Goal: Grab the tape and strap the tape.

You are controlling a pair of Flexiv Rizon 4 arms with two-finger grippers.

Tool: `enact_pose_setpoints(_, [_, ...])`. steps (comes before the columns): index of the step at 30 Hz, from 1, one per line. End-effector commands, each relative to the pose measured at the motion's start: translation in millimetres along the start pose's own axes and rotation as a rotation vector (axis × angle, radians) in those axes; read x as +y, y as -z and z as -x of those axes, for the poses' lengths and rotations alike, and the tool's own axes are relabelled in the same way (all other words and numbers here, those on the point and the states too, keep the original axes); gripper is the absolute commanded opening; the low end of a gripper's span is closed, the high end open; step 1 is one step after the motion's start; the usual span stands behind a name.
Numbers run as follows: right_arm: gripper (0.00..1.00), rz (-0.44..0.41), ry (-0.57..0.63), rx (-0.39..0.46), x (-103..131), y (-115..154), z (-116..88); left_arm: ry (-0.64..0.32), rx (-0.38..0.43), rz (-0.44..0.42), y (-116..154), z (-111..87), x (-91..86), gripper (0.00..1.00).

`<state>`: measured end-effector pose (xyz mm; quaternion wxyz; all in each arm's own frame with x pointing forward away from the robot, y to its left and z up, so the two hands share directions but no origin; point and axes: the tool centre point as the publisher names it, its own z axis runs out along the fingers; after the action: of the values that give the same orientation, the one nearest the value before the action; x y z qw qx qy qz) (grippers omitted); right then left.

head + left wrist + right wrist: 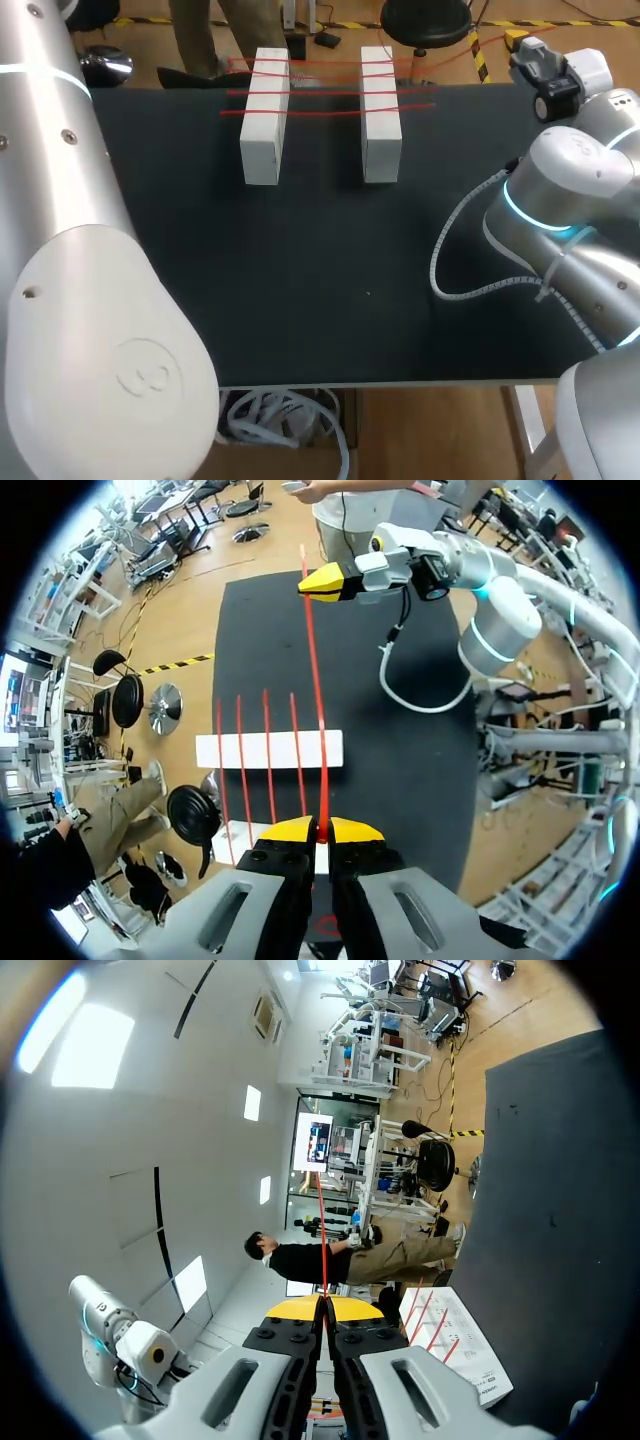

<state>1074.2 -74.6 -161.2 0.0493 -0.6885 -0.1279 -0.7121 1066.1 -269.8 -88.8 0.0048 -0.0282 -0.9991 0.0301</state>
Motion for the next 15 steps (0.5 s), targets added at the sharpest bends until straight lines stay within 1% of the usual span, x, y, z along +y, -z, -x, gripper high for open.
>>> enact_pose_setpoints(1, [0.00,0.001,0.000,-0.002,0.0,-0.5,-0.1,0.001,0.031,0.010,2.2,7.0,-4.2,0.00])
enact_pose_setpoints(15, [0.00,0.001,0.000,-0.002,0.0,-0.5,-0.1,-0.011,0.033,0.001,3.5,9.1,-4.9,0.00])
